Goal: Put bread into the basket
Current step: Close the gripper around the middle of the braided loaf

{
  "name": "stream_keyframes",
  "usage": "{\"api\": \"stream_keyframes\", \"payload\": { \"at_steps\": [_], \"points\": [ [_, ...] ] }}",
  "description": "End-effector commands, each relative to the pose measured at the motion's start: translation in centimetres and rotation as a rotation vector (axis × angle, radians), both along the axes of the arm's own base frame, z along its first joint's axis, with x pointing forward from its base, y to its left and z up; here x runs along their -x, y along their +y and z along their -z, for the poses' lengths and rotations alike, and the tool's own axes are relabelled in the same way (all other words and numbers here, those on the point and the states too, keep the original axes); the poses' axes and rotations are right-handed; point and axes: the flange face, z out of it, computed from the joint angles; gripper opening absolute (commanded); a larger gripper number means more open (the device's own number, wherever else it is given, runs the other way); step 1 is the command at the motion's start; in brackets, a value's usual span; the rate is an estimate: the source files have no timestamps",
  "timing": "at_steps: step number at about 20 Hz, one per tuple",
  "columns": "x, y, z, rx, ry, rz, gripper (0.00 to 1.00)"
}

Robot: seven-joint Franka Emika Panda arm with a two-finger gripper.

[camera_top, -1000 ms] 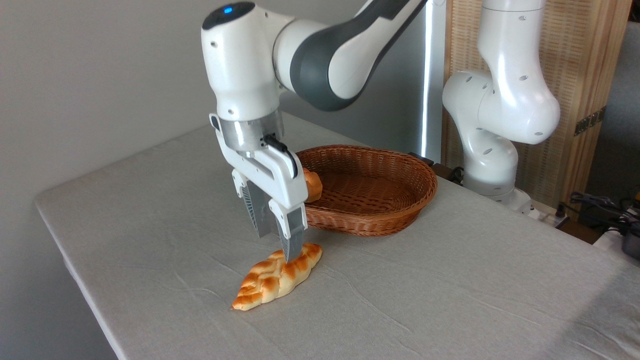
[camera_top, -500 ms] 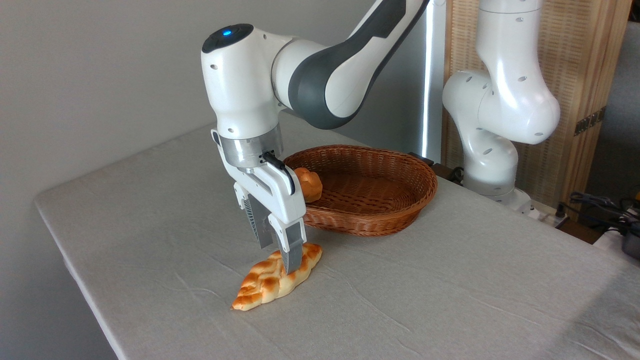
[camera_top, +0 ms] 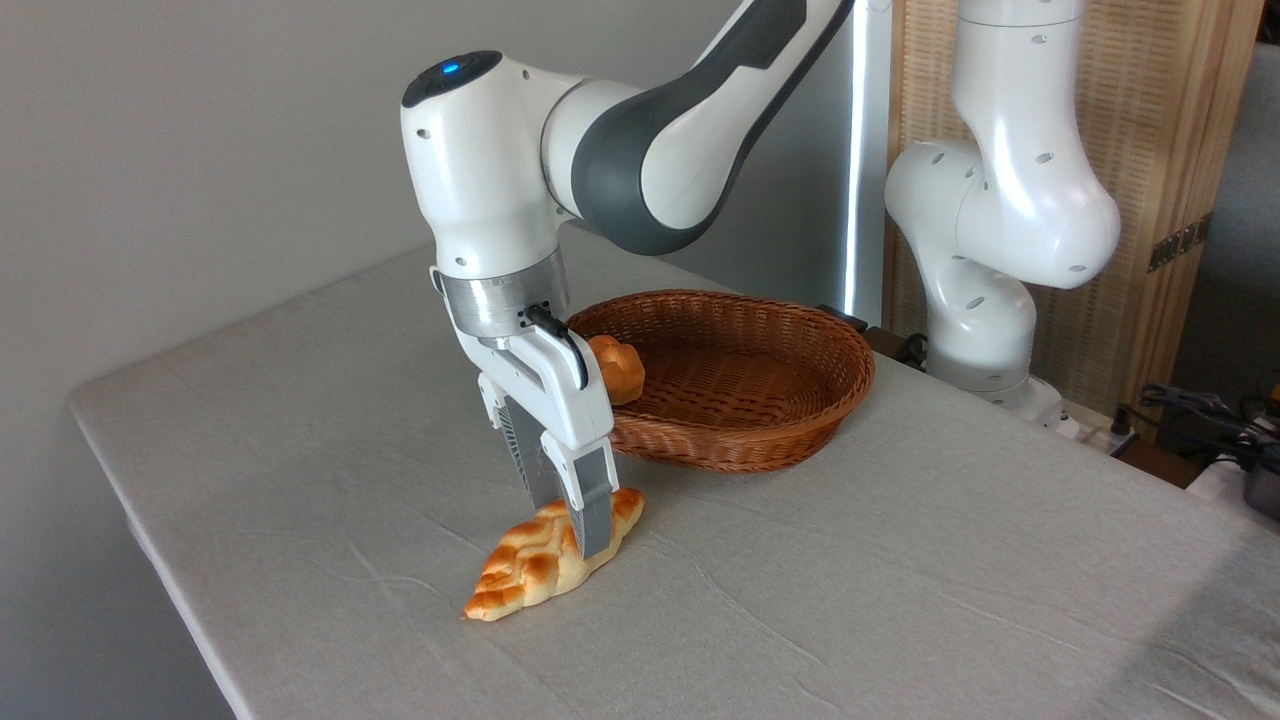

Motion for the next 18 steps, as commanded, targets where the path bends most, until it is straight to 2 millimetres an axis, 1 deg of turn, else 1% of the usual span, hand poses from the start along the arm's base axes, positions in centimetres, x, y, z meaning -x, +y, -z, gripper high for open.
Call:
{"api": "stream_keyframes", "payload": {
  "at_steps": [1, 2, 4, 5, 11, 15, 18],
  "points": [
    [0.4, -0.1, 0.8, -0.016, -0.001, 0.029, 1.00],
    [0.6, -0.3, 1.5, -0.020, 0.010, 0.035, 1.00],
    [1.0, -1.0, 2.1, -0.028, 0.014, 0.055, 1.00],
    [1.1, -1.0, 2.3, -0.028, 0.017, 0.055, 1.00],
    [1.0, -1.0, 2.5, -0.029, 0.016, 0.056, 1.00],
    [0.3, -1.2, 2.8, -0.018, -0.041, 0.064, 0.99],
    [0.3, -1.2, 2.9, -0.018, -0.044, 0.064, 0.99]
  ]
}}
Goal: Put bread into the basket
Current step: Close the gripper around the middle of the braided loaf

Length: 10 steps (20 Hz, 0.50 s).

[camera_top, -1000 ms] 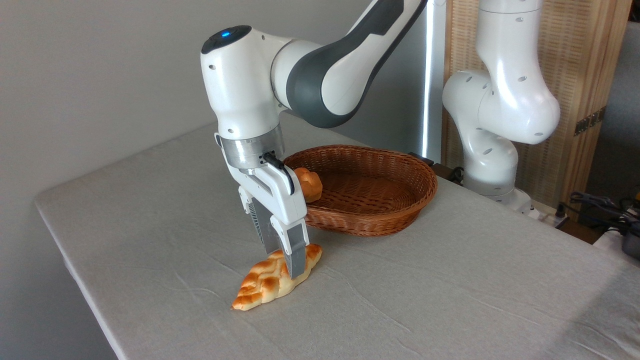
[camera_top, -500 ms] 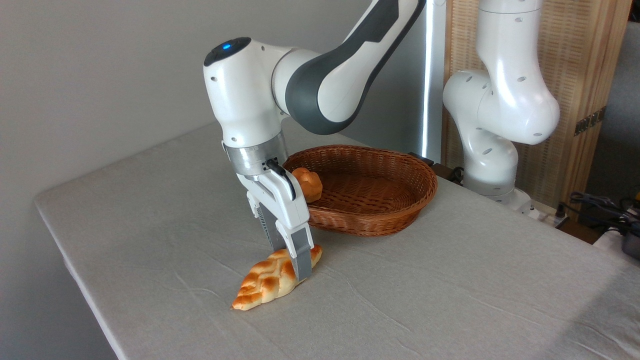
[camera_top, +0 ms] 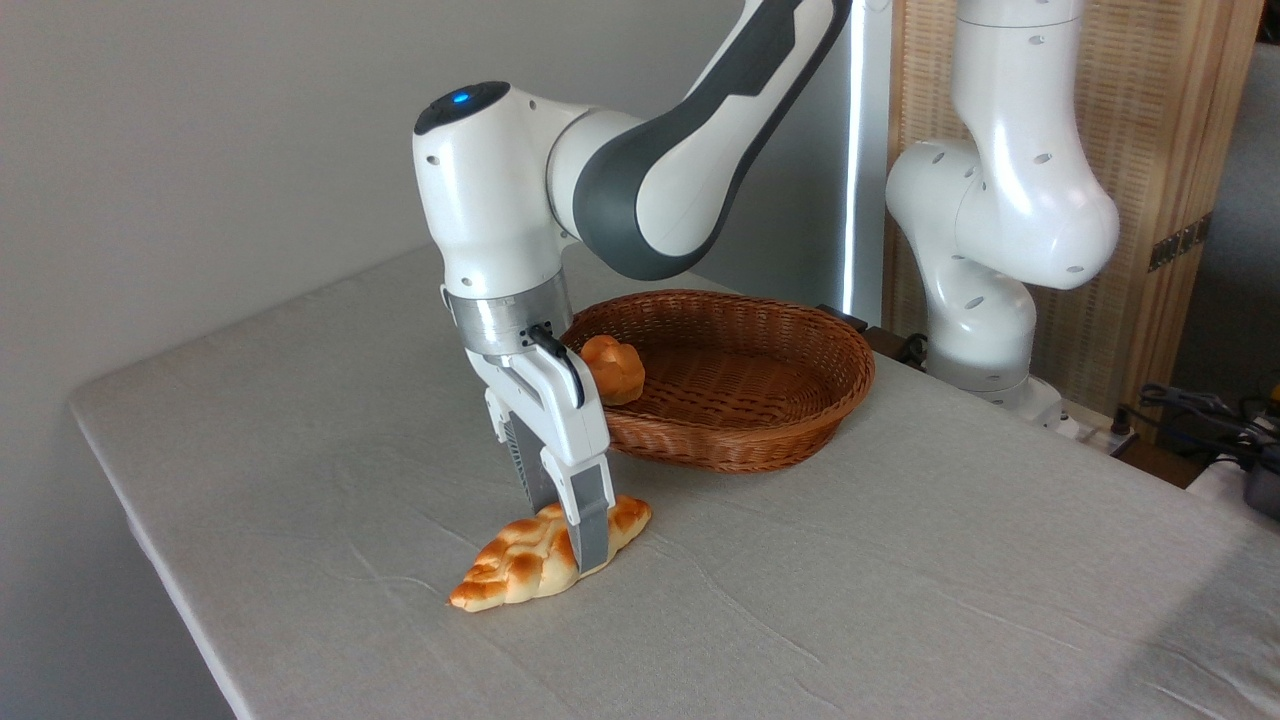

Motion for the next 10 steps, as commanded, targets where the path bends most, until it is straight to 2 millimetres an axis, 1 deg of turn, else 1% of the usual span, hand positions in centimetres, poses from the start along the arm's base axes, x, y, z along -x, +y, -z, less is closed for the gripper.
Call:
{"api": "stream_keyframes", "payload": {
  "at_steps": [1, 2, 4, 5, 6, 8, 10],
  "points": [
    [-0.22, 0.03, 0.36, -0.008, -0.023, 0.025, 0.99],
    [-0.21, 0.03, 0.36, -0.008, -0.023, 0.025, 0.97],
    [-0.20, 0.03, 0.28, -0.008, -0.024, 0.025, 0.69],
    [-0.20, -0.05, 0.36, -0.008, -0.023, 0.026, 0.61],
    [-0.20, 0.03, 0.28, -0.008, -0.024, 0.025, 0.50],
    [-0.18, -0.04, 0.30, -0.008, -0.023, 0.025, 0.43],
    [-0.20, 0.04, 0.20, -0.009, -0.026, 0.024, 0.43]
  ]
}}
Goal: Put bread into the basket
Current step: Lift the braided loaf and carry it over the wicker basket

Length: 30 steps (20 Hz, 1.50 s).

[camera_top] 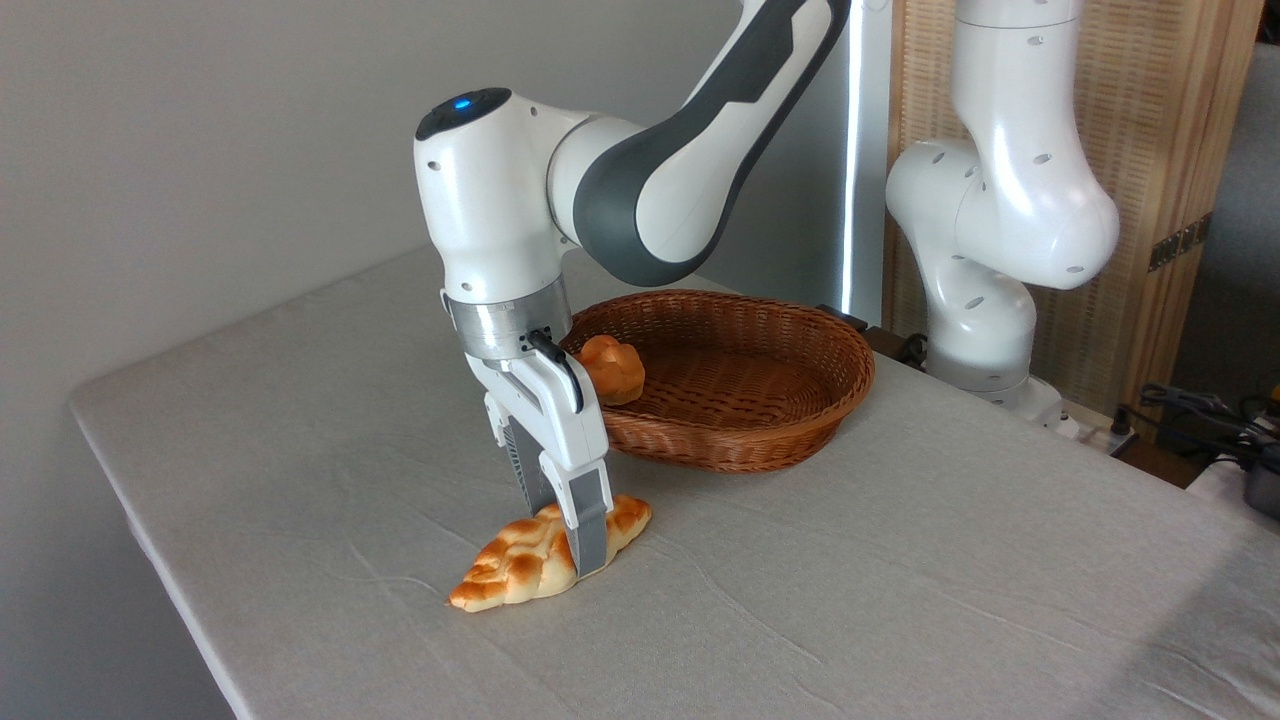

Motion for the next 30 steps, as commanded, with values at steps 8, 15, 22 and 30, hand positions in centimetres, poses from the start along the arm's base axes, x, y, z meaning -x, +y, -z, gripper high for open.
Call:
{"api": "stream_keyframes", "payload": {
  "at_steps": [8, 15, 22, 30],
  "points": [
    [0.0, 0.2, -0.4, -0.058, -0.026, 0.057, 0.27],
    [1.5, 0.6, -4.7, -0.036, 0.003, 0.013, 0.24],
    [7.6, 2.0, -13.8, 0.056, 0.077, -0.070, 0.26],
    [14.3, 1.8, -14.0, 0.029, 0.213, -0.056, 0.38]
  ]
}}
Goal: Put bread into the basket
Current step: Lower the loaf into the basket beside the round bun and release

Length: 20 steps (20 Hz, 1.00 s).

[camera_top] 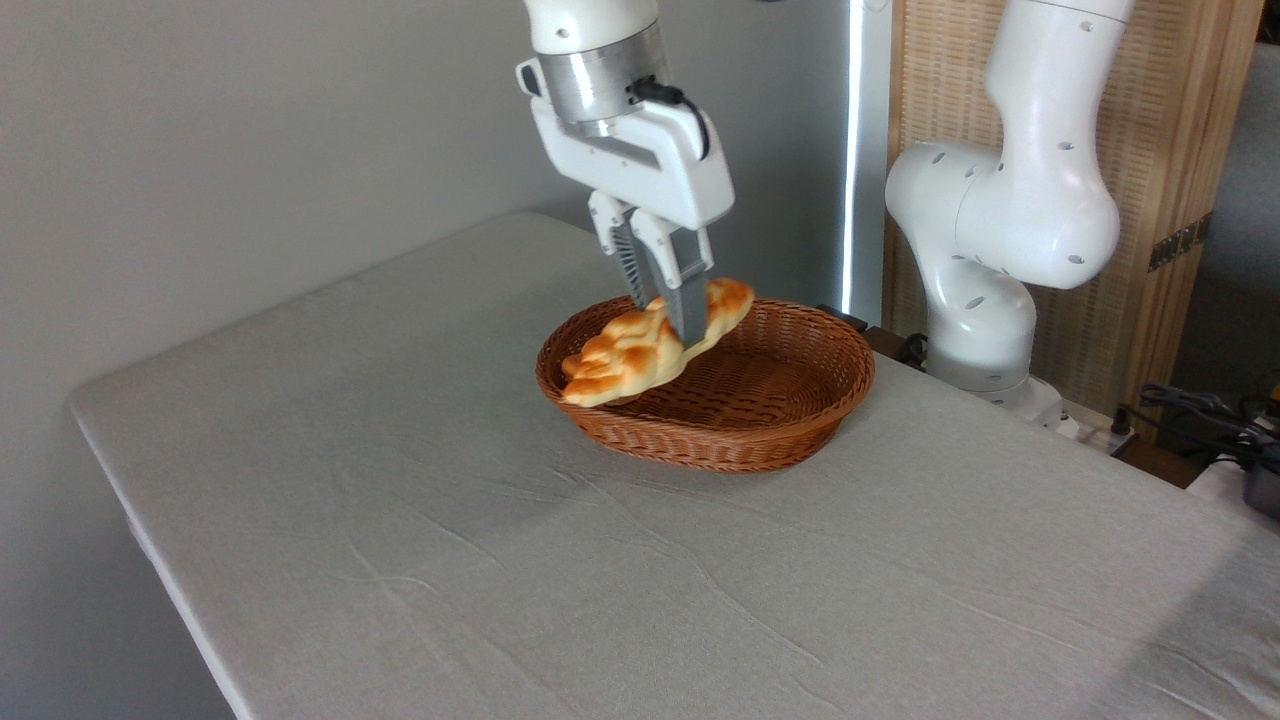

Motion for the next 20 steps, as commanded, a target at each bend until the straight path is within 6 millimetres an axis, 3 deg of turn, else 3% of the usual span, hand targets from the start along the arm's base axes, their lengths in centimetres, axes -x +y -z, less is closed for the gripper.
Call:
{"api": "stream_keyframes", "payload": {
  "at_steps": [1, 2, 5, 6, 9, 12, 20],
  "points": [
    [4.0, -0.2, 2.4, 0.005, 0.092, 0.008, 0.39],
    [4.2, -0.2, 2.7, 0.003, 0.103, 0.009, 0.43],
    [4.8, -1.2, 4.2, 0.019, 0.144, 0.023, 0.71],
    [4.9, -1.5, 4.8, 0.017, 0.156, 0.028, 0.87],
    [5.3, -1.9, 6.2, 0.008, 0.189, 0.038, 1.00],
    [5.5, -3.5, 7.5, -0.018, 0.218, 0.066, 1.00],
    [5.2, -3.8, 8.3, -0.005, 0.235, 0.045, 1.00]
  ]
}}
